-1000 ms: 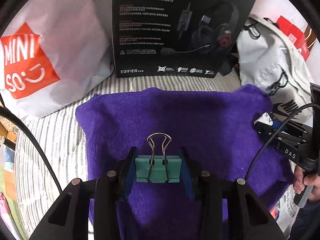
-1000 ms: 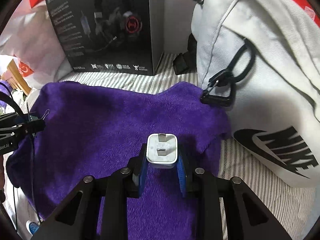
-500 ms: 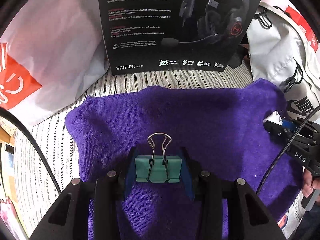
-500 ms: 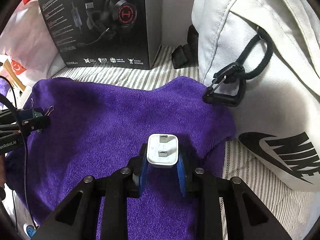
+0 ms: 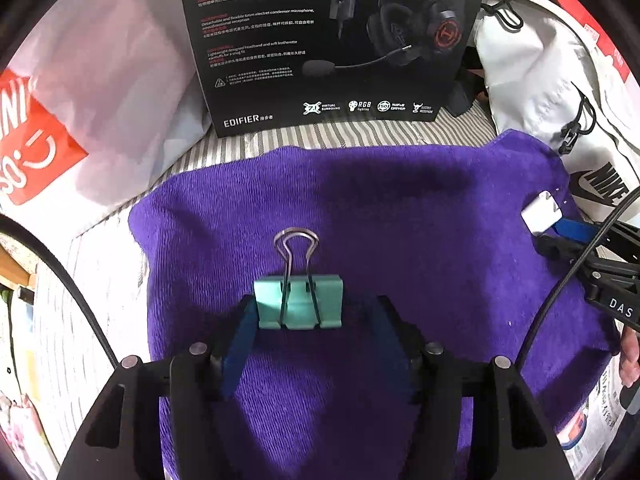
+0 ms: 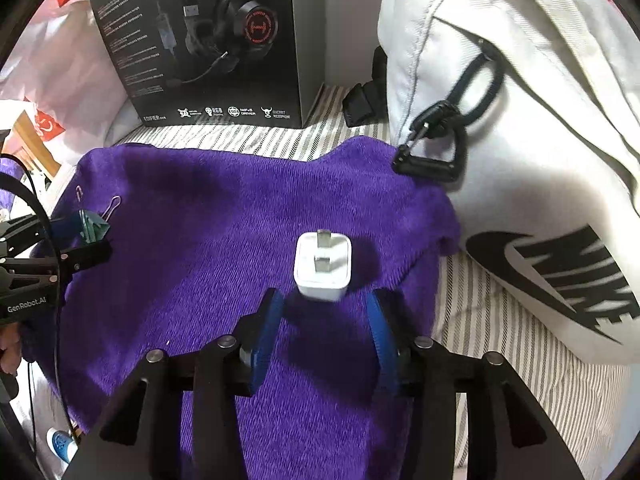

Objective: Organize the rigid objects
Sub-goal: 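Carry the clip and plug onto the purple towel and open both tools, then grasp the white-and-blue roll-on bottle with the left tool while the right tool approaches the Vaseline tin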

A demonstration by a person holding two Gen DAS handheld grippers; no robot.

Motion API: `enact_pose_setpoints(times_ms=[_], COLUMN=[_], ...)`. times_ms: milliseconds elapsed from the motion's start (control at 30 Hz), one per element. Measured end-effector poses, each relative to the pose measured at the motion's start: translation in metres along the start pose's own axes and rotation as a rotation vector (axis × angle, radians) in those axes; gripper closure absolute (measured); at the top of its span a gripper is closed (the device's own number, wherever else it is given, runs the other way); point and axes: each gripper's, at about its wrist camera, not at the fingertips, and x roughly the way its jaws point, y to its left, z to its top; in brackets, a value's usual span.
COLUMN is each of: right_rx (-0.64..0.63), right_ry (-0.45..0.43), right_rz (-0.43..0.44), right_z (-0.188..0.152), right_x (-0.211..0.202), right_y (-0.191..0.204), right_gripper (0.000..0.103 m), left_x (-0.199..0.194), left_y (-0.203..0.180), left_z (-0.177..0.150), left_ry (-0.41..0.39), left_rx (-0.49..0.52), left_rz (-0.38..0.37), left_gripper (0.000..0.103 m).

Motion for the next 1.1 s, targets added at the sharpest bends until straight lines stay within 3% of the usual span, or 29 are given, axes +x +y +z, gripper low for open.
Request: enact_pose_setpoints(times_ms=[200,567,733,867,967,1100], right_rx=[0.001,0.007,0.032,0.069,0.097,0.139], right_ry=[-0.012,-0.056,-0.074,-0.089,-0.106,-0.125], right_rz=[-0.003,-0.008,-0.001,0.012,0.018,0.025], right_z=[-0.011,-0.051,-0.079,-0.102,-0.120,-0.140], right_x=[-0.017,-0.068,-0.091,-0.108,-0.122,-0.134], right_y=[0.002,0.004,0.005,0.006,0.004,-0.001], right_gripper=[0.058,0.057,0.053,0.053,0.050,0.048], left_x=[-0.007,-0.073,-0.107,-0.127,-0.134,-0.131], left_y=[-0.005,-0.001,-0.008,-0.022,-0.035,-0.048], left_z=[-0.009,-0.044,-0.074,-0.105,-0.127,-0.153], left_ry=[0.009,-0.066,-0.105,-0.125,-0.133,-0.122], left_rx=[0.002,0.029,0.048,0.084,0.132,0.186], left_rz=[-0.003,0.001,-0.018,-0.077,-0.094,-0.107], left_gripper=[0.046,0.046,0.045,0.038,0.032,0.032])
